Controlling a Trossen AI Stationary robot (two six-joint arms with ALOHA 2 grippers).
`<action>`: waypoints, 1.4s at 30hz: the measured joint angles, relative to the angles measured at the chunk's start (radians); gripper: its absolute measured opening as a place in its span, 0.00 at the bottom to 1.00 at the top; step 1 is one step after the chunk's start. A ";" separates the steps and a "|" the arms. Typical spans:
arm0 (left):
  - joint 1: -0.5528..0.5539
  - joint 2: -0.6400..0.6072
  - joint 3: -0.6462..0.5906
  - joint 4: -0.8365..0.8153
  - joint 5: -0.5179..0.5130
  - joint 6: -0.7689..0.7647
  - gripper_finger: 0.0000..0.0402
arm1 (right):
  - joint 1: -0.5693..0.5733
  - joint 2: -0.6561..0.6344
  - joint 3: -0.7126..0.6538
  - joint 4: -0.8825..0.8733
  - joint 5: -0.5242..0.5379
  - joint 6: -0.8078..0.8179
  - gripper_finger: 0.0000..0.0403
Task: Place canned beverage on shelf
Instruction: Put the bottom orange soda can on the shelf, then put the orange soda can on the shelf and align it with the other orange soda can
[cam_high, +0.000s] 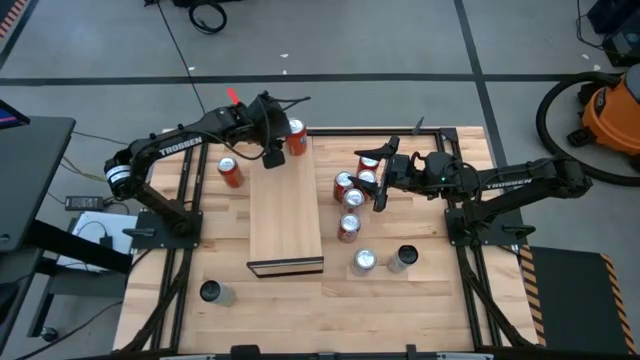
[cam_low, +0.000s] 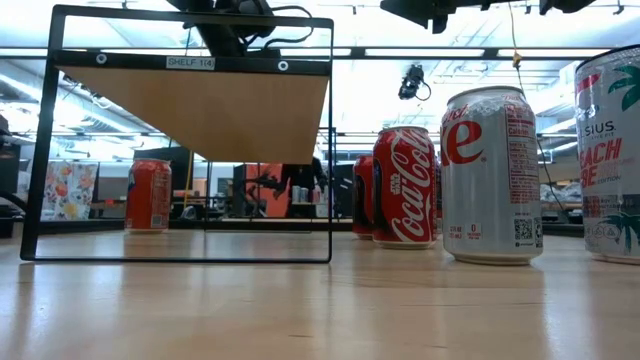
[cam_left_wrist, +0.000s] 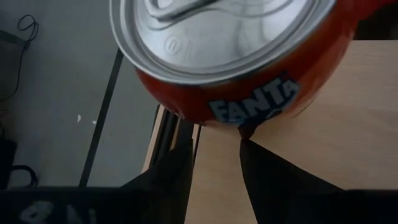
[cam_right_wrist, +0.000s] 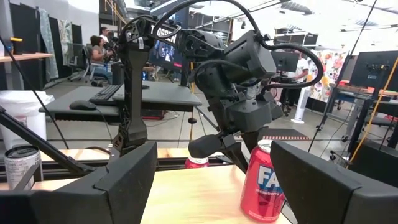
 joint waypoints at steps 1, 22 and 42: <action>0.000 0.000 0.000 0.000 0.000 0.000 0.35 | 0.000 0.000 0.000 0.000 0.000 0.000 0.80; 0.033 -0.070 0.083 -0.472 0.058 -0.104 0.35 | 0.001 0.000 0.000 -0.010 0.000 -0.004 0.80; 0.240 -0.219 -0.225 -0.418 -0.141 -0.380 0.35 | 0.002 0.000 0.000 0.009 0.000 -0.004 0.80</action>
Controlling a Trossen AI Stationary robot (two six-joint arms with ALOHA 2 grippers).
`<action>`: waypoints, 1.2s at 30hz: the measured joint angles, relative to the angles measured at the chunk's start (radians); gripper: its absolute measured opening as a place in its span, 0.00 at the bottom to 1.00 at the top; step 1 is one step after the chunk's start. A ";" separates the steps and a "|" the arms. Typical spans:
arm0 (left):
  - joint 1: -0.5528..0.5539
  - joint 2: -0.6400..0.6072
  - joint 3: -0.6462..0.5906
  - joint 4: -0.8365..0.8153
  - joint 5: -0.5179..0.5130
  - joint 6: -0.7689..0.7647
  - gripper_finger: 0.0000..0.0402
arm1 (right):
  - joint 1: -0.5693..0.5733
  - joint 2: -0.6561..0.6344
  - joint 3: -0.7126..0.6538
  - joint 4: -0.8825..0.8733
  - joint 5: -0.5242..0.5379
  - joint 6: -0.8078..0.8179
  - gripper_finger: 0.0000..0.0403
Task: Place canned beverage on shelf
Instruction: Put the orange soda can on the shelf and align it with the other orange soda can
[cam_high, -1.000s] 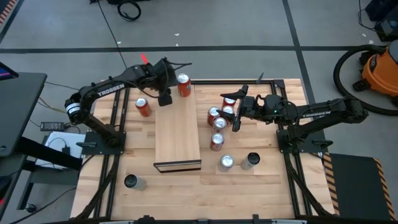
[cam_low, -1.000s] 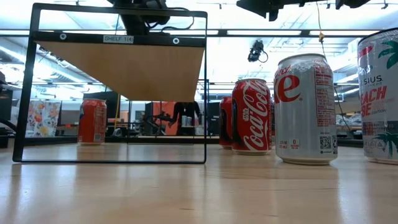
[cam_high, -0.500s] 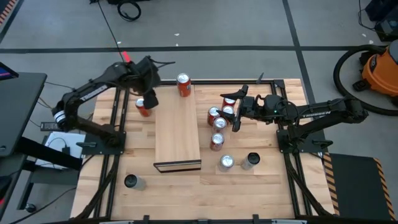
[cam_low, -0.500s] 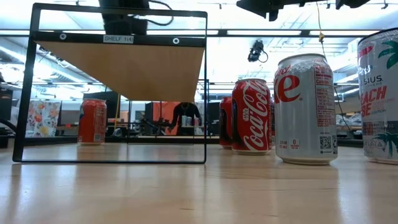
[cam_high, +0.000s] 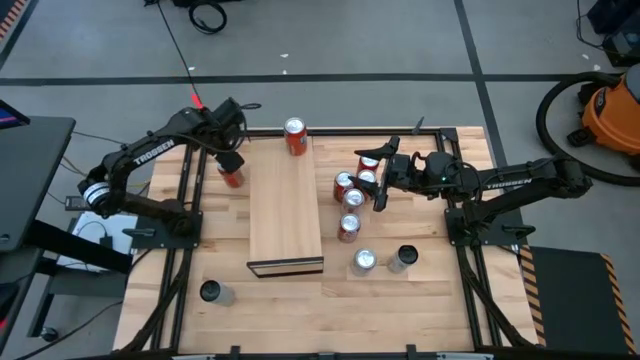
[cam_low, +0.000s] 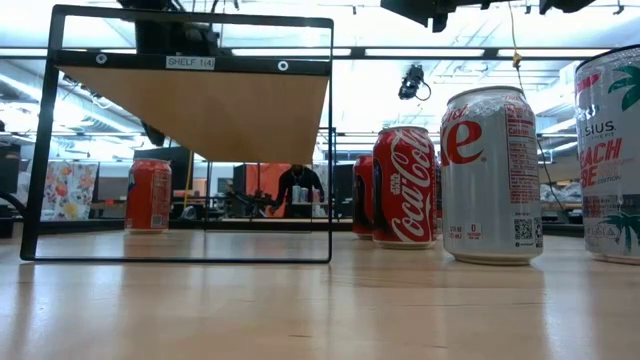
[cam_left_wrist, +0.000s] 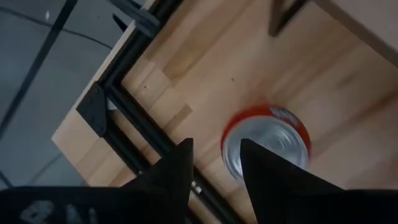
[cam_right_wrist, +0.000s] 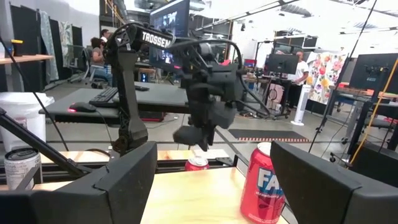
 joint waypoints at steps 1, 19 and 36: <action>0.013 0.000 -0.009 0.018 0.000 -0.010 0.35 | 0.000 0.000 0.000 0.000 0.000 0.000 0.80; 0.116 0.009 -0.016 0.044 0.015 -0.067 0.58 | 0.000 0.000 0.000 -0.001 0.000 -0.003 0.80; 0.091 0.087 -0.016 0.032 0.042 -0.058 0.46 | 0.000 0.000 0.000 -0.008 0.000 -0.003 0.80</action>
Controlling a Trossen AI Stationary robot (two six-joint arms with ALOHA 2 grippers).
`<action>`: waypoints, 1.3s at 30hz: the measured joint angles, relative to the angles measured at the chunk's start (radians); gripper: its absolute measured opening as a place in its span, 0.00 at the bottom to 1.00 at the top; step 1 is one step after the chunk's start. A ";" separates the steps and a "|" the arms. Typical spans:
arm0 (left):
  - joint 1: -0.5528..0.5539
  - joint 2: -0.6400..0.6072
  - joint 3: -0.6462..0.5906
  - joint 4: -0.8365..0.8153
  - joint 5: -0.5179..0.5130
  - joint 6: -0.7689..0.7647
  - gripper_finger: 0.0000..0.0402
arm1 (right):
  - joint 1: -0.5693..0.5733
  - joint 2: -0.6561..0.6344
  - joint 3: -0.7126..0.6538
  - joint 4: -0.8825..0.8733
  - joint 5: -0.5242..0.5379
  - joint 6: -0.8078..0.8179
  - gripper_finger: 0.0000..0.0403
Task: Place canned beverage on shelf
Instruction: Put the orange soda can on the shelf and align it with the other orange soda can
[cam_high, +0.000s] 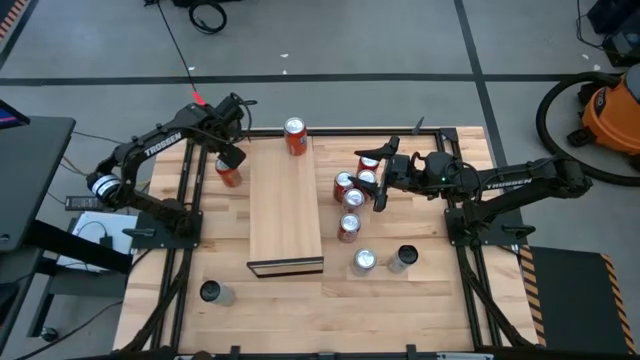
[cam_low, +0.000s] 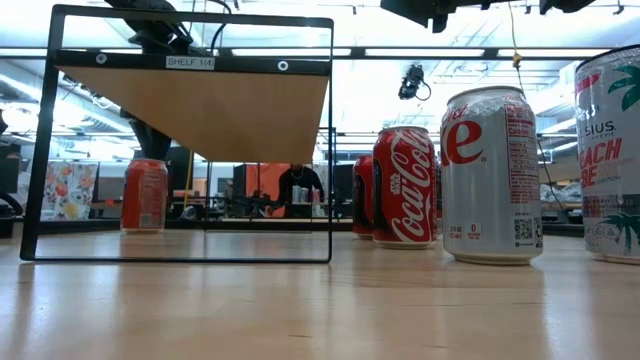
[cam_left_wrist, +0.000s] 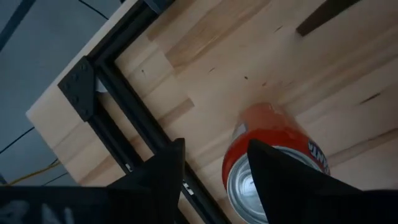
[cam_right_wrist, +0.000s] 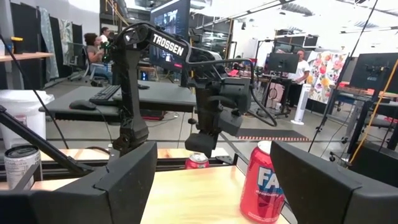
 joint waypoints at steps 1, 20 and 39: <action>0.000 -0.001 0.000 -0.001 0.016 0.008 0.46 | 0.000 0.000 0.000 0.000 0.000 0.000 0.80; -0.166 -0.002 0.003 -0.066 0.212 0.173 0.45 | 0.000 0.000 0.000 0.001 0.000 0.000 0.80; -0.198 -0.045 -0.003 -0.103 0.098 0.228 0.45 | 0.000 0.000 0.000 0.008 0.000 0.000 0.80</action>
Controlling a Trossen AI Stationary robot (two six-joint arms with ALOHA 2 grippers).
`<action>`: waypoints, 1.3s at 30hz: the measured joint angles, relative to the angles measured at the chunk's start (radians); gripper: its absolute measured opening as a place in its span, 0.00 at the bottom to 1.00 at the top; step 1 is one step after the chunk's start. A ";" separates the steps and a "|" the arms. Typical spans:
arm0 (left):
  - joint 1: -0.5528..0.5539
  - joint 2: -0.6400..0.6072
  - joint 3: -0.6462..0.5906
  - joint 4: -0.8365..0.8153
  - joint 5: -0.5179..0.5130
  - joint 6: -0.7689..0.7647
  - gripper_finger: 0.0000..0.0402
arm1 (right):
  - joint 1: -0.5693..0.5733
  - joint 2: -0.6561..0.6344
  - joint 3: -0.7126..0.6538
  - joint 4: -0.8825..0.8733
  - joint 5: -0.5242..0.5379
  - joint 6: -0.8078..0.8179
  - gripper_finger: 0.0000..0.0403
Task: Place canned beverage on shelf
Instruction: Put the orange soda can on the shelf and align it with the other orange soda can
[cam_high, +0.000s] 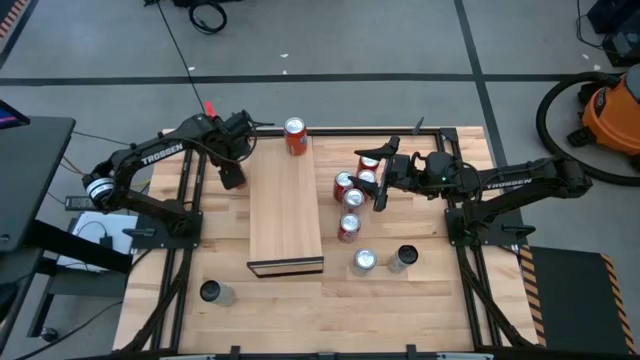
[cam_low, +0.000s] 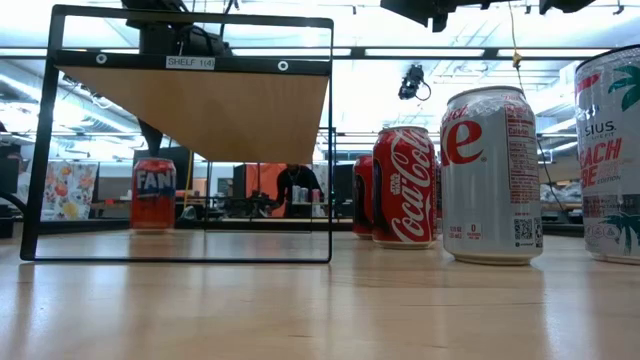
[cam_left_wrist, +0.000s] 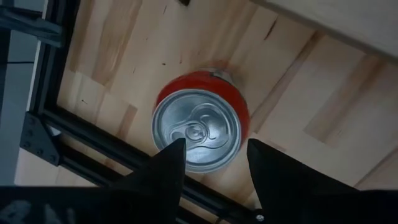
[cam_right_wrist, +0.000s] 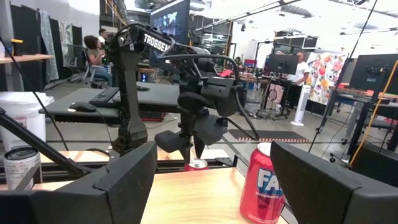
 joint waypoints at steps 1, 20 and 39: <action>-0.001 0.000 0.000 0.000 0.000 0.001 0.45 | 0.000 0.000 0.000 0.000 0.000 0.000 0.80; 0.004 -0.047 0.029 -0.054 -0.085 0.208 0.66 | 0.000 0.000 0.000 -0.001 -0.016 0.003 0.80; 0.128 -0.047 -0.097 0.124 0.007 0.182 0.96 | 0.000 0.000 0.000 -0.001 -0.019 0.003 0.80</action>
